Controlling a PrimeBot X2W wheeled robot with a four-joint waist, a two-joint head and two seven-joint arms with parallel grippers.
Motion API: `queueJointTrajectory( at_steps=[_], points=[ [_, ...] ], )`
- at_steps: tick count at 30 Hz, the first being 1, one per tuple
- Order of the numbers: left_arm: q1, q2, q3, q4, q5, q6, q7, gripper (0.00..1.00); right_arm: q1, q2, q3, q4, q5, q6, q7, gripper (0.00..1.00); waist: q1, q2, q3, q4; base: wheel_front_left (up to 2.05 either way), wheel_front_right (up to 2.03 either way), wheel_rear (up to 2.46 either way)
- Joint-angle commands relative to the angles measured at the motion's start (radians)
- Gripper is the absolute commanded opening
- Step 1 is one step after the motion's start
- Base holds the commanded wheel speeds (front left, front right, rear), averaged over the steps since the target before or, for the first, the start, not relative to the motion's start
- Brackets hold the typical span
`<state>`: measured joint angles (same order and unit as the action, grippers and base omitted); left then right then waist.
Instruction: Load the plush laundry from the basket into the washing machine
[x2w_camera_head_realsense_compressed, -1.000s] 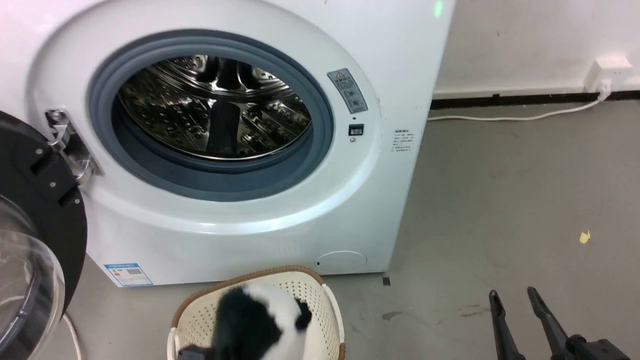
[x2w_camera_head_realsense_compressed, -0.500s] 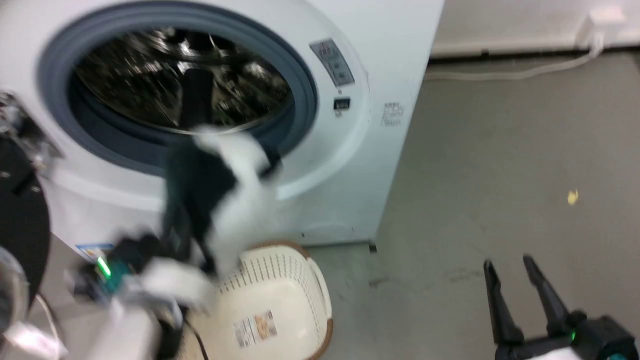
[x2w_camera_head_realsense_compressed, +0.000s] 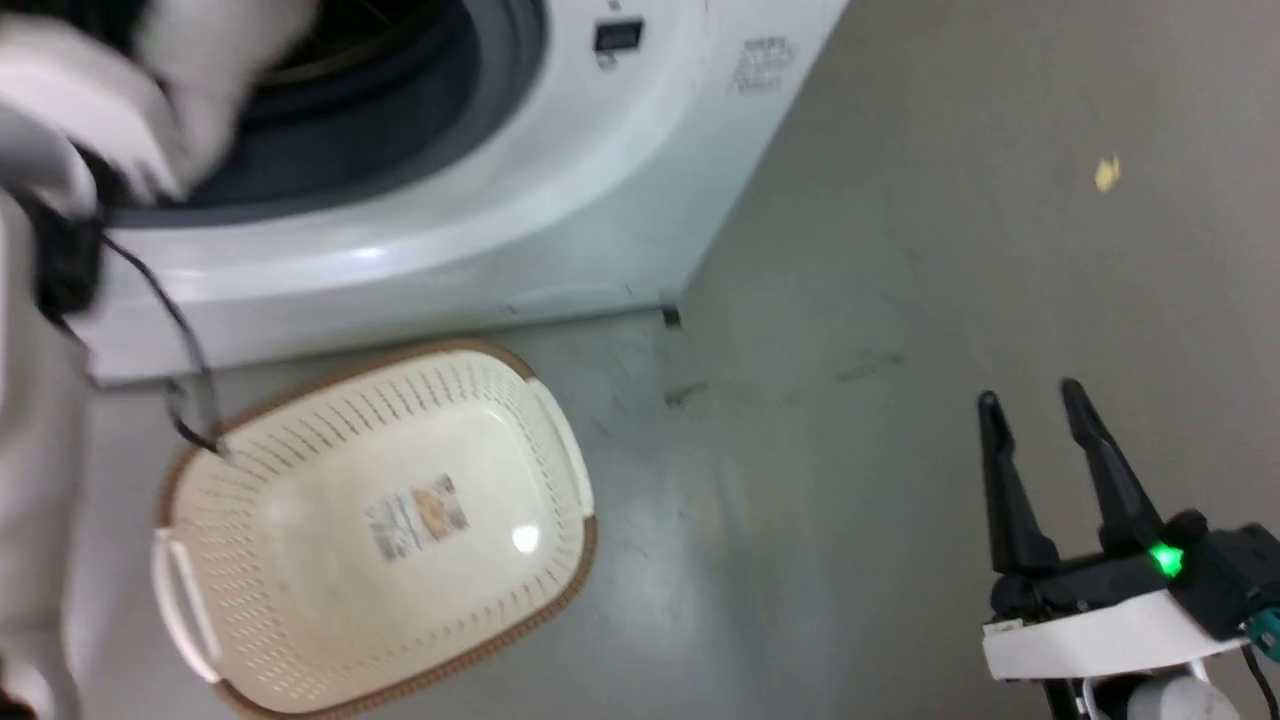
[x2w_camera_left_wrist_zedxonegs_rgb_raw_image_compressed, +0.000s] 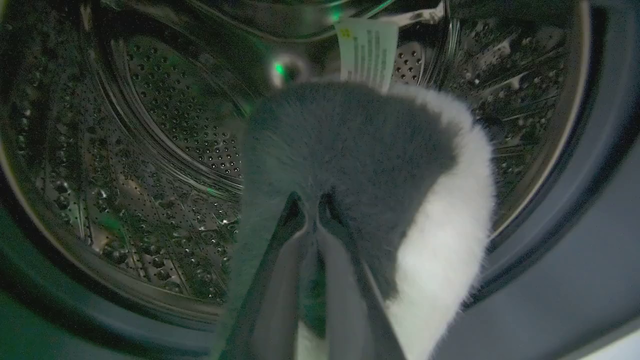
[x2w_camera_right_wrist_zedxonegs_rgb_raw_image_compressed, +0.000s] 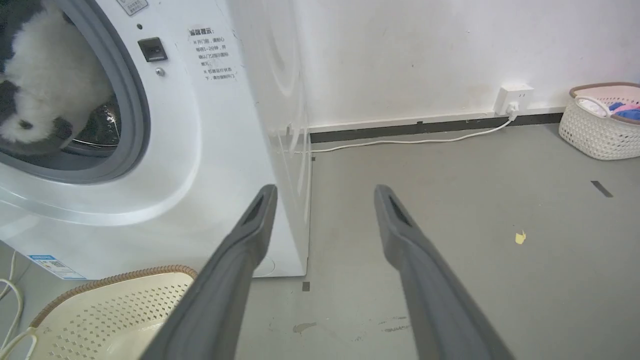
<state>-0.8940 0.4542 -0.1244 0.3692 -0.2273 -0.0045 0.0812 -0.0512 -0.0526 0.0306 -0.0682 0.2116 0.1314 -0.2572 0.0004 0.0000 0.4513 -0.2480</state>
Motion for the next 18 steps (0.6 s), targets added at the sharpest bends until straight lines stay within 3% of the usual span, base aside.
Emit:
queueJointTrajectory(
  at_steps=[1,10,18],
  points=[
    [-0.066,0.021,-0.014,0.031,0.026,-0.01,0.007,0.0,-0.022,0.002,0.004,0.005,0.006,-0.001,-0.005,1.0,-0.0004,0.0,0.082,-0.054,0.0,0.0,0.0],
    [-0.413,0.055,-0.1,0.292,0.124,-0.047,0.028,0.0,-0.071,0.002,0.002,-0.007,0.025,-0.001,-0.005,1.0,-0.0004,0.0,0.193,-0.088,0.0,0.0,0.0],
    [-0.531,0.052,-0.206,0.487,0.187,-0.096,0.025,0.0,-0.093,0.002,-0.003,-0.01,0.04,-0.001,-0.005,1.0,-0.0004,0.0,0.243,-0.094,0.0,0.0,0.0]
  ],
)
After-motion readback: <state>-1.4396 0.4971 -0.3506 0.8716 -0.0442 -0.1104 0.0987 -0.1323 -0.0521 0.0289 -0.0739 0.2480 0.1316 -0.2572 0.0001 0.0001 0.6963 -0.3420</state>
